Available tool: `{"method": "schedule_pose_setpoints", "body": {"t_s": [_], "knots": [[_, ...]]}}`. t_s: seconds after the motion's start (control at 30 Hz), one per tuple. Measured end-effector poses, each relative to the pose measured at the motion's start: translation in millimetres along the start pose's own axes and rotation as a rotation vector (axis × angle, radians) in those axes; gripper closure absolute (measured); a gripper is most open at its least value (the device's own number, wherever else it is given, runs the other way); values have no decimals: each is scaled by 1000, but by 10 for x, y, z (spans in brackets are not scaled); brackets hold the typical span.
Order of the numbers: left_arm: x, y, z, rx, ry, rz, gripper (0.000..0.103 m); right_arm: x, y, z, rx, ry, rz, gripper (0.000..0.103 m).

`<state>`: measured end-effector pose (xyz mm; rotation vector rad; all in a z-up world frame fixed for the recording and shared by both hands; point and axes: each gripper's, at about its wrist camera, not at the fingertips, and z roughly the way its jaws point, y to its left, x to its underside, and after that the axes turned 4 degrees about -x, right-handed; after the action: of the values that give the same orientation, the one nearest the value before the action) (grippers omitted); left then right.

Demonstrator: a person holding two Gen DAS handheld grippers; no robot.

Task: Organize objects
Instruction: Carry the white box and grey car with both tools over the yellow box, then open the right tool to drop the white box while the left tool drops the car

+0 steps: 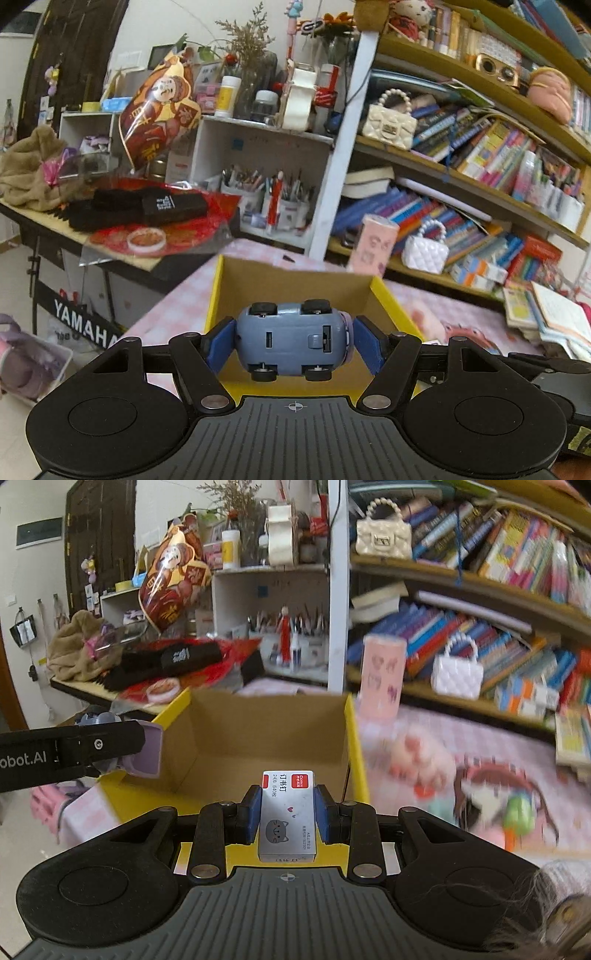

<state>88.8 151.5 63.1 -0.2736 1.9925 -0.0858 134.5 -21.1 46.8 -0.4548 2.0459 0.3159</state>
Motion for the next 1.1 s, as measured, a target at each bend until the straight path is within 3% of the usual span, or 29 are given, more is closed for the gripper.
{"method": "schedule_pose_setpoints", "body": {"t_s": [0.2, 0.43, 0.67, 0.83, 1.03, 1.1], "knots": [[-155, -48, 538, -43, 30, -19, 34, -222, -165, 572, -15, 29, -127, 75], [-120, -132, 1128, -103, 141, -9, 34, -327, -229, 1246, -76, 164, -326, 75], [-128, -181, 1468, -146, 221, 18, 34, -350, -61, 1645, -167, 300, -548, 75], [-119, -265, 1582, -195, 283, 105, 34, -323, 3, 1770, -195, 404, -587, 75], [-120, -303, 1616, -192, 306, 129, 33, -306, 21, 1775, -200, 427, -597, 75], [-122, -306, 1607, -174, 292, 134, 27, -313, 18, 1741, -195, 407, -593, 70]]}}
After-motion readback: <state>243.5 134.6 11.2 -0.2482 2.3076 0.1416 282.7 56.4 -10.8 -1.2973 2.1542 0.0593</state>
